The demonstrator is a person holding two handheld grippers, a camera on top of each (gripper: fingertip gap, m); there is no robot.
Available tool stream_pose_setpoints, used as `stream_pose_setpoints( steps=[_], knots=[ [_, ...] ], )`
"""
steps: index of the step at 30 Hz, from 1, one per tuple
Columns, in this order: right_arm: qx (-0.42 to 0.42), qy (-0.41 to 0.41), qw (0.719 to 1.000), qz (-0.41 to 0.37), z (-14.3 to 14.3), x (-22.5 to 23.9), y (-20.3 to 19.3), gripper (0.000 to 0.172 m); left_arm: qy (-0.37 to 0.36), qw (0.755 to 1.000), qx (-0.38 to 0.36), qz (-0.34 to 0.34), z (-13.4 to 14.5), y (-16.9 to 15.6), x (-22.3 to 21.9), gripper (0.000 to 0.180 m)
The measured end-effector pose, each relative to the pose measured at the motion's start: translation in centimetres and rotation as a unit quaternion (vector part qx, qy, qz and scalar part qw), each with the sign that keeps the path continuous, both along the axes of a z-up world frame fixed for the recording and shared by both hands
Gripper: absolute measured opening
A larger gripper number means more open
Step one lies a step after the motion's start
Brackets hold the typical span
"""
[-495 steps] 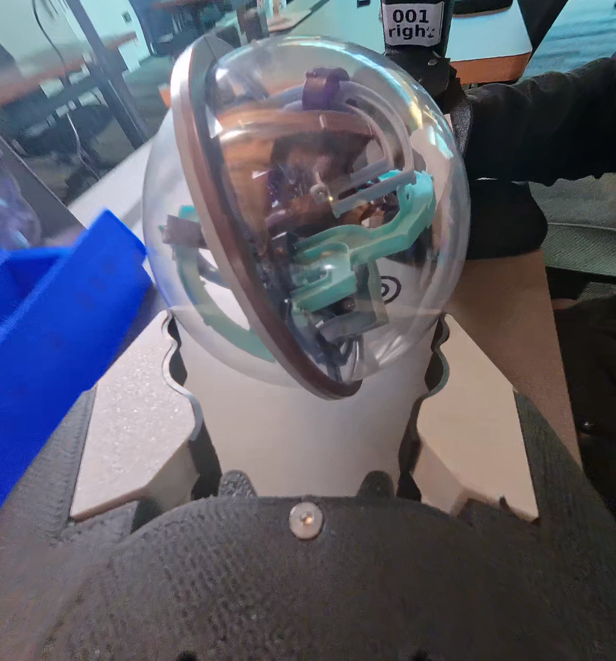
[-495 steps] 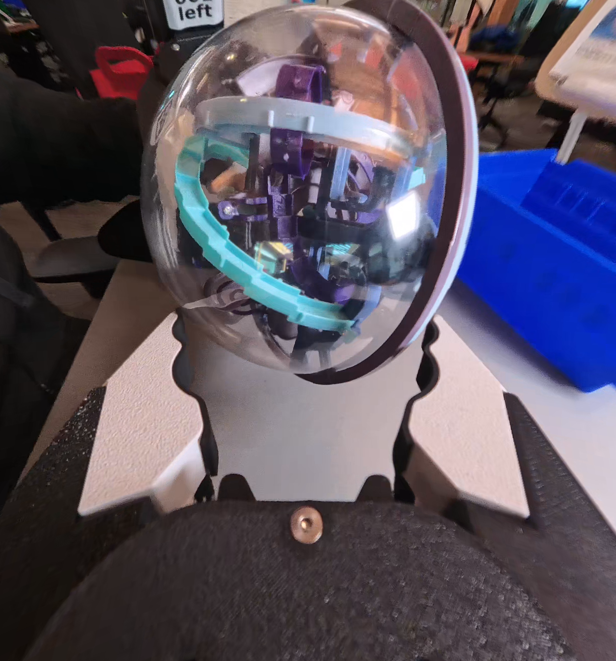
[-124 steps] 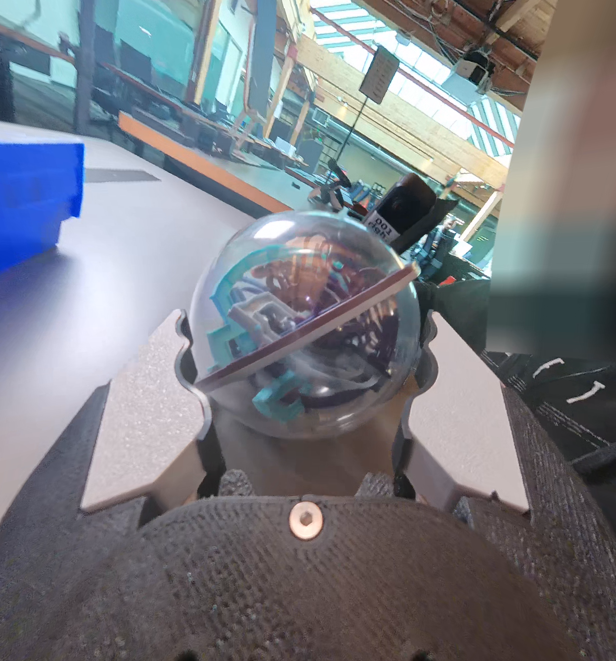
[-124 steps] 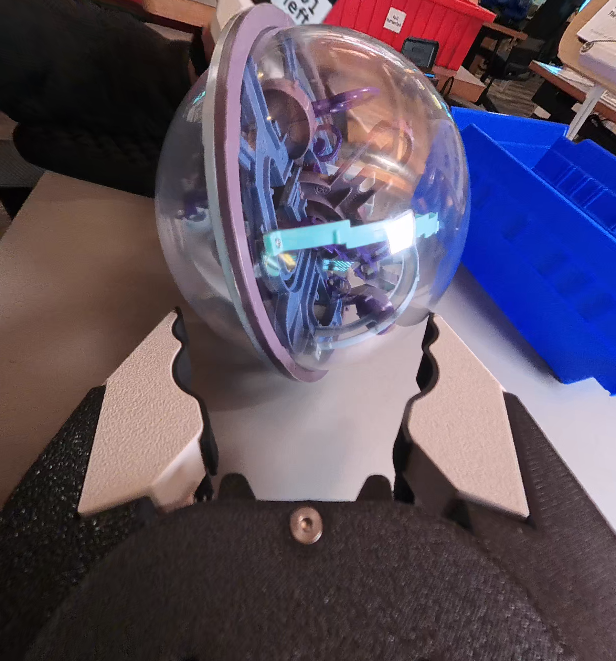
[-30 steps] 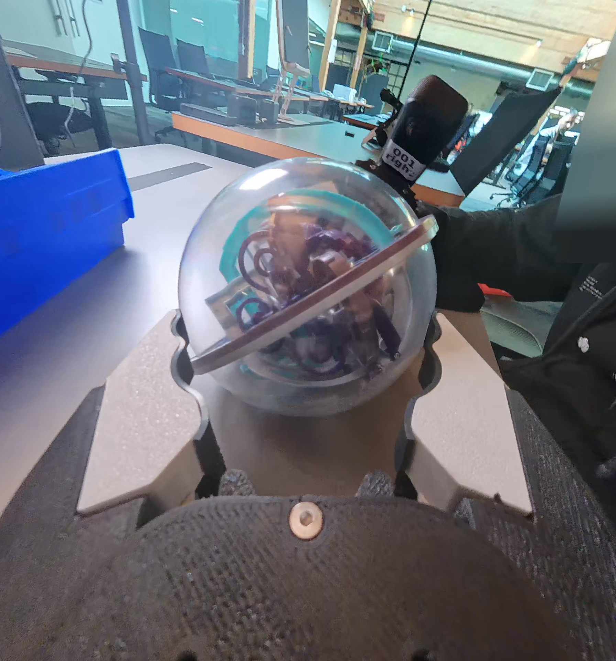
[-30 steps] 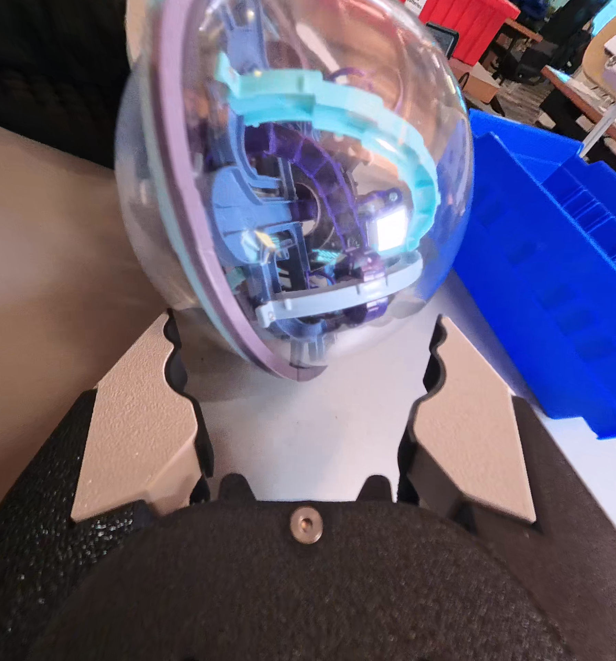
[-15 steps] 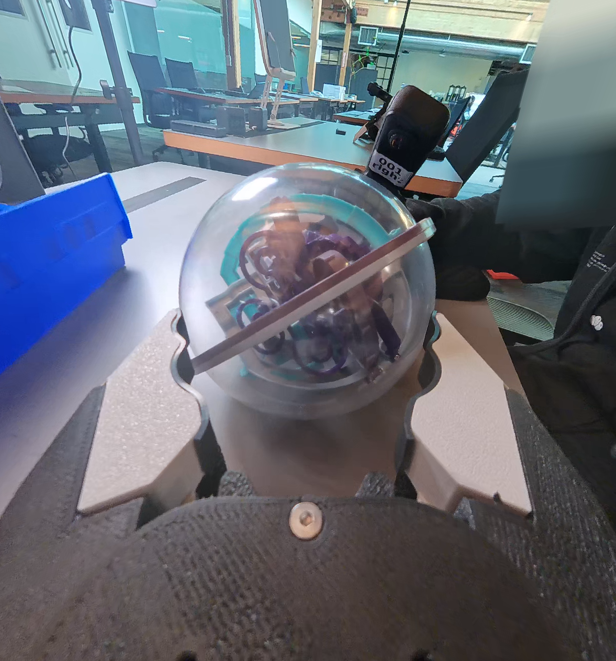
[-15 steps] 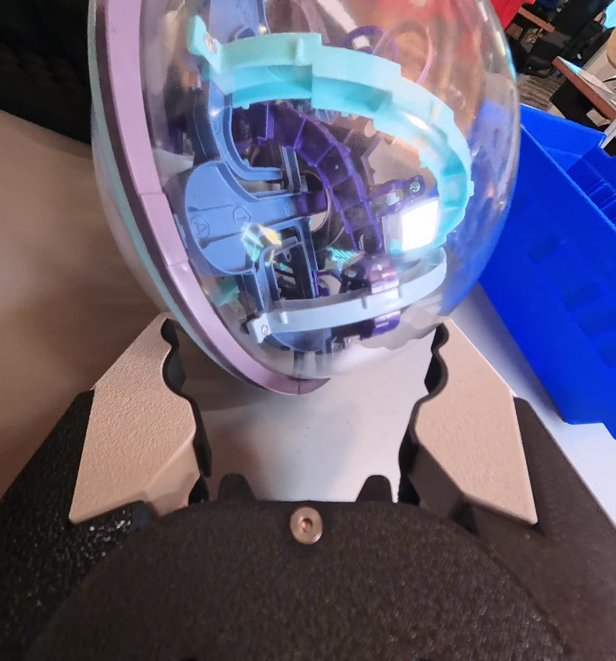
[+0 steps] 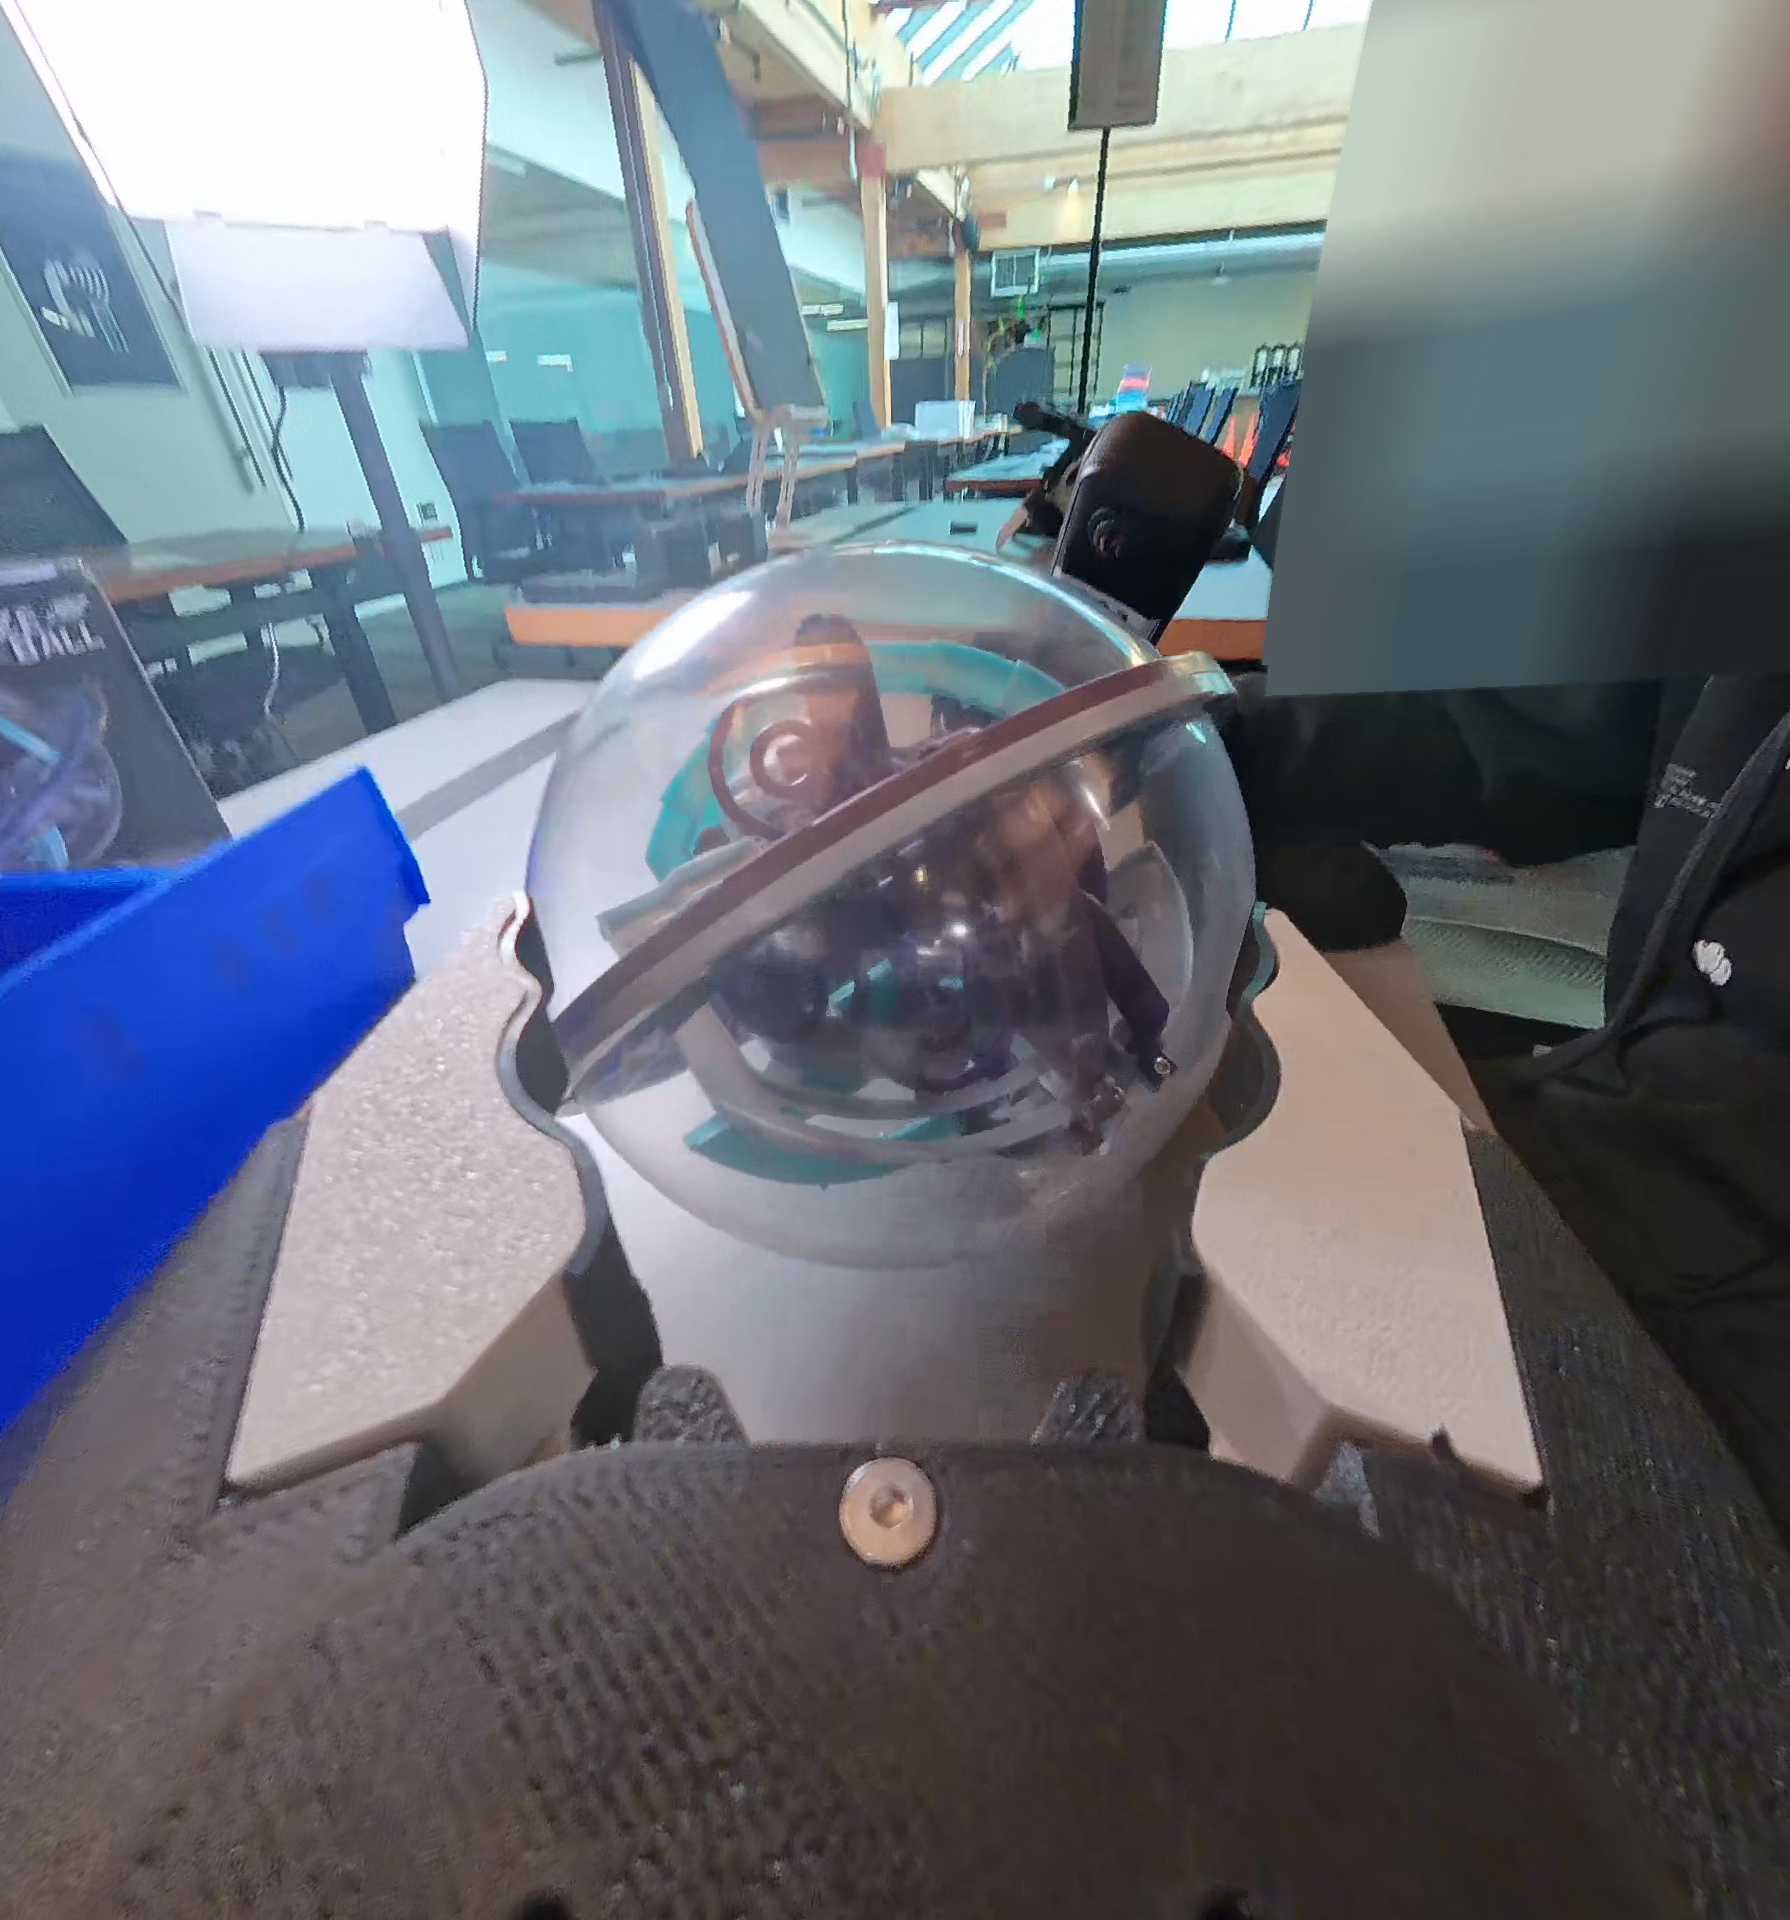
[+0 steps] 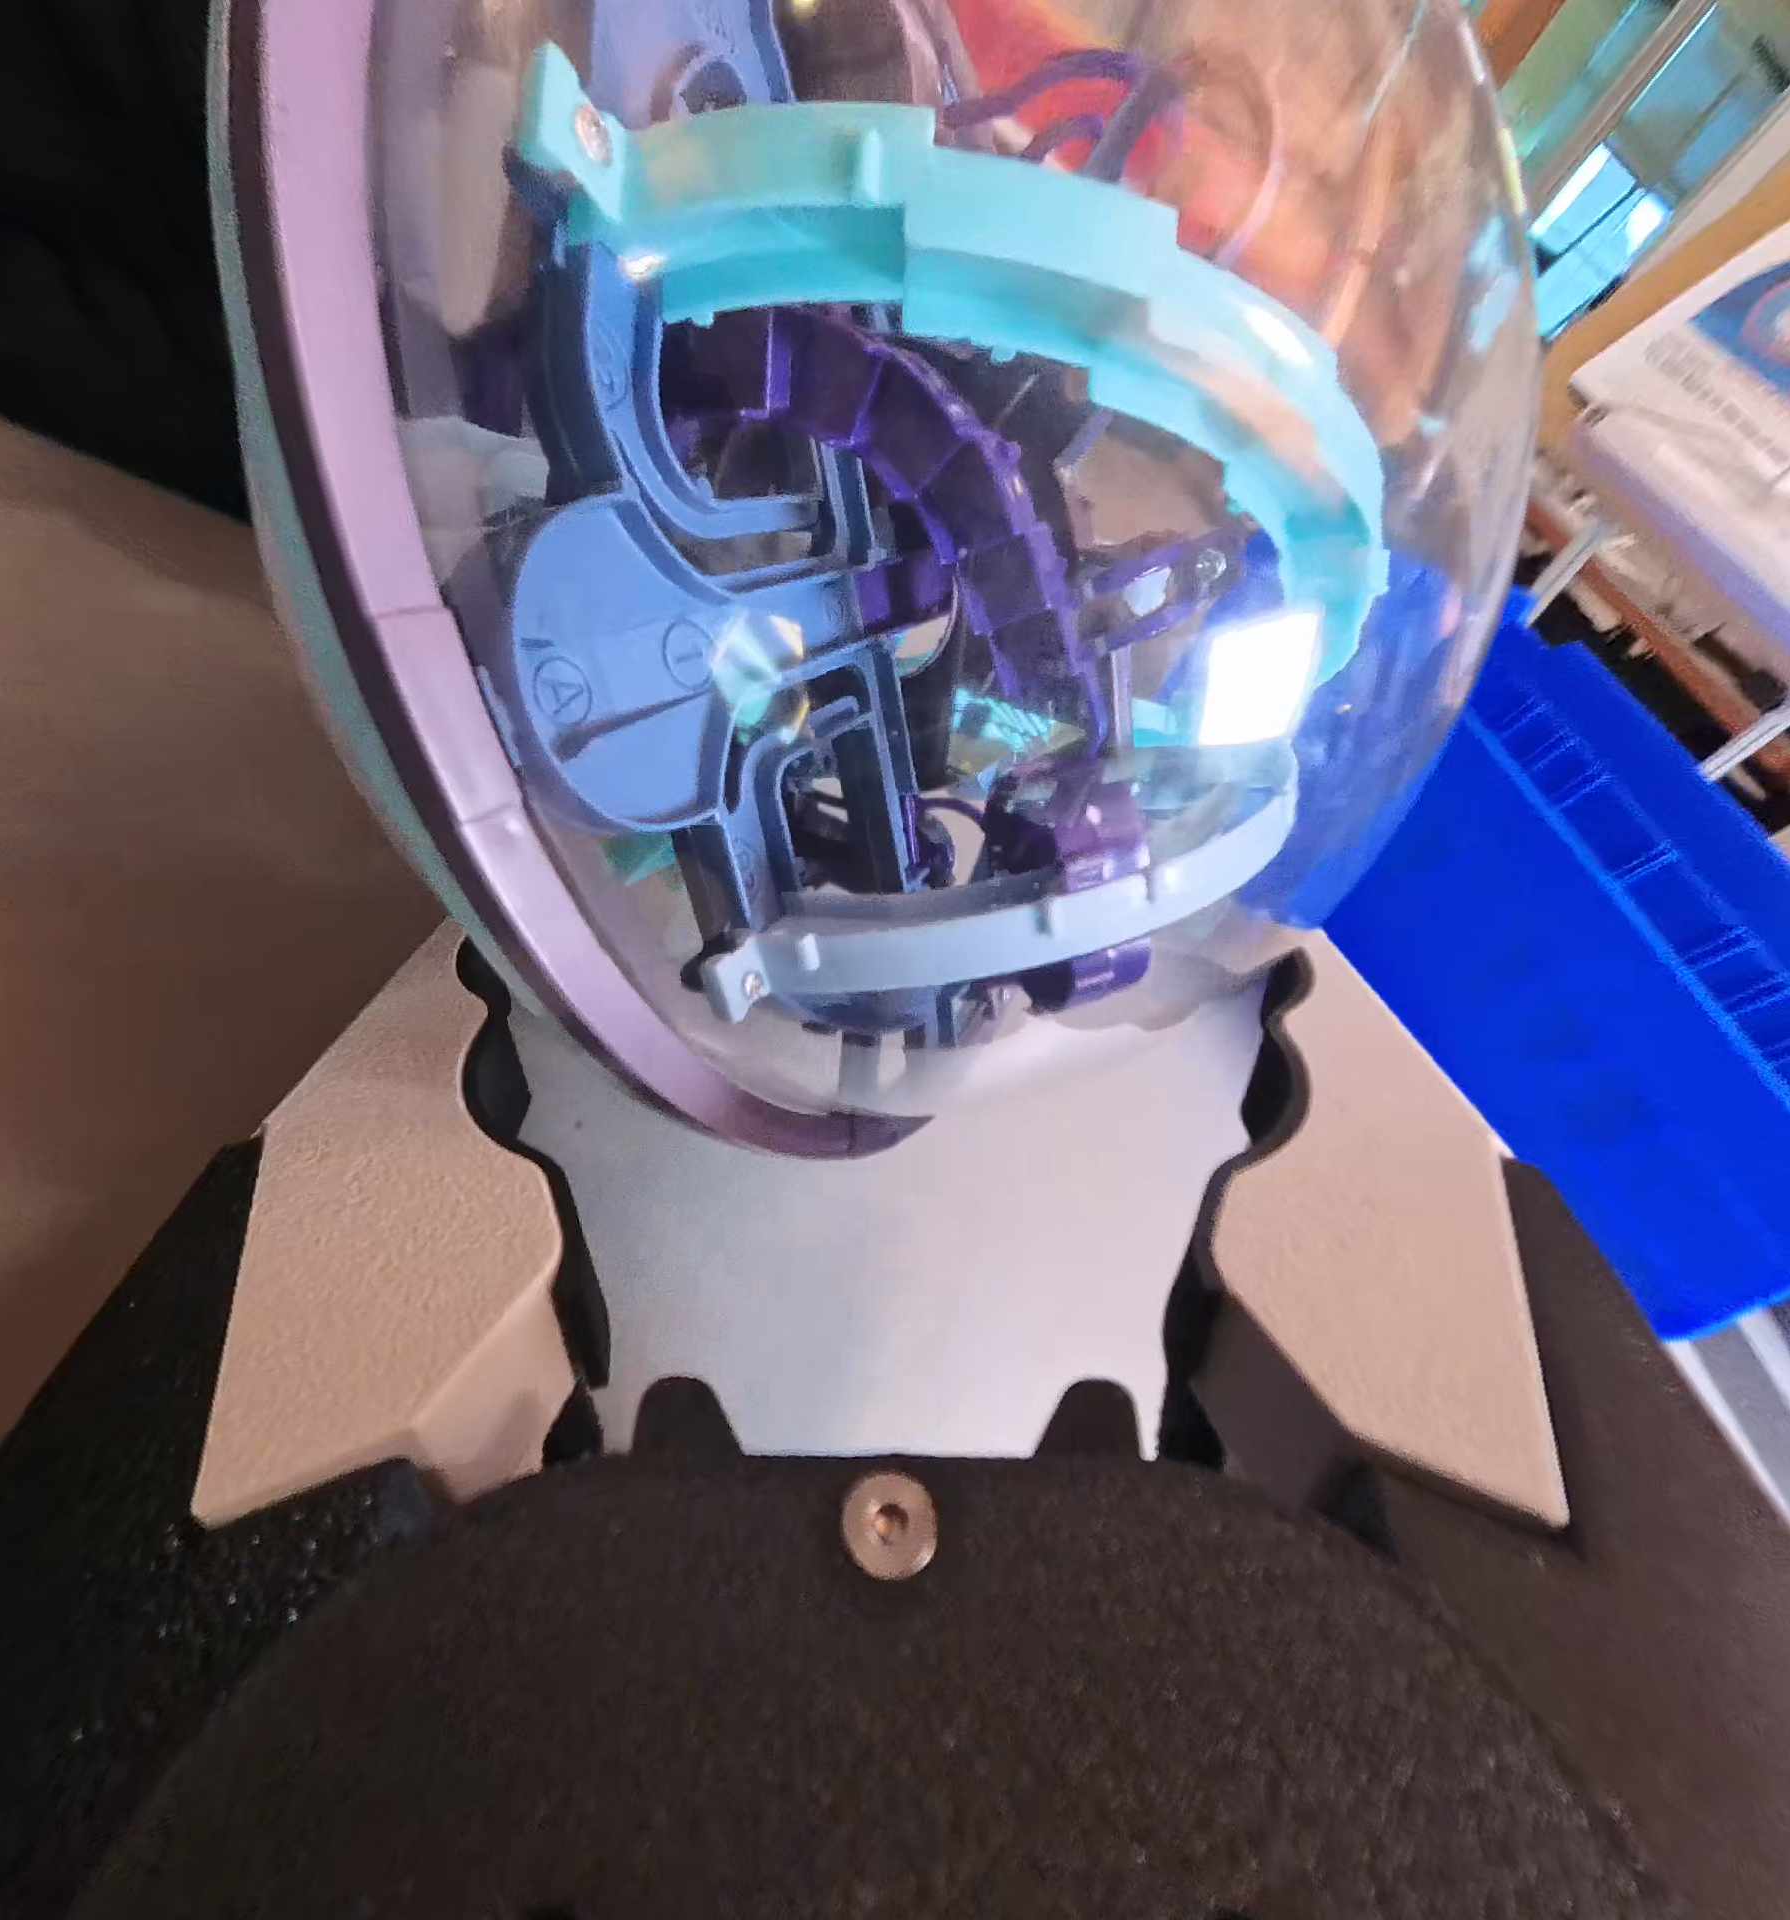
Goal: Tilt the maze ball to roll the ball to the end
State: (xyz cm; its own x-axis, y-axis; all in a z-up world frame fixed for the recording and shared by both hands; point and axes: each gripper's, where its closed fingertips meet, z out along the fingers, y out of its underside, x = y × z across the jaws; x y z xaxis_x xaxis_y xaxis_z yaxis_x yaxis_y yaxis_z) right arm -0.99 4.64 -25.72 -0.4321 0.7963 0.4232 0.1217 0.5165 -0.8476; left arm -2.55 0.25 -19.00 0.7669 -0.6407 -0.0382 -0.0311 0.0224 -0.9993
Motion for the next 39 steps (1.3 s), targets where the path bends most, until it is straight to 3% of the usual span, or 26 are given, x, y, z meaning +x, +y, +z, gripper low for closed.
stream_pose_setpoints(
  steps=[4,11,18,23,28,39],
  knots=[
    [0.001,0.057,0.998,0.007,4.4,0.2,-0.4,0.141,-0.006,0.999,0.050,-0.017,4.2,-0.4,0.5,0.127],
    [0.031,0.144,0.989,-0.003,11.8,0.7,-0.6,0.142,0.045,0.992,0.102,-0.051,11.3,-1.0,1.6,0.127],
    [0.089,0.208,0.974,-0.009,17.9,2.1,-1.0,0.142,0.111,0.981,0.146,-0.071,16.6,-2.0,3.4,0.127],
    [0.131,0.227,0.965,-0.003,21.7,3.4,-1.7,0.142,0.120,0.971,0.187,-0.084,19.8,-2.9,4.4,0.127],
    [0.148,0.215,0.965,0.003,23.4,4.3,-2.3,0.142,0.094,0.969,0.208,-0.091,21.1,-3.6,4.9,0.127],
    [0.152,0.206,0.967,0.003,23.3,4.3,-2.6,0.142,0.096,0.971,0.202,-0.086,21.0,-4.0,4.8,0.127]
  ],
)
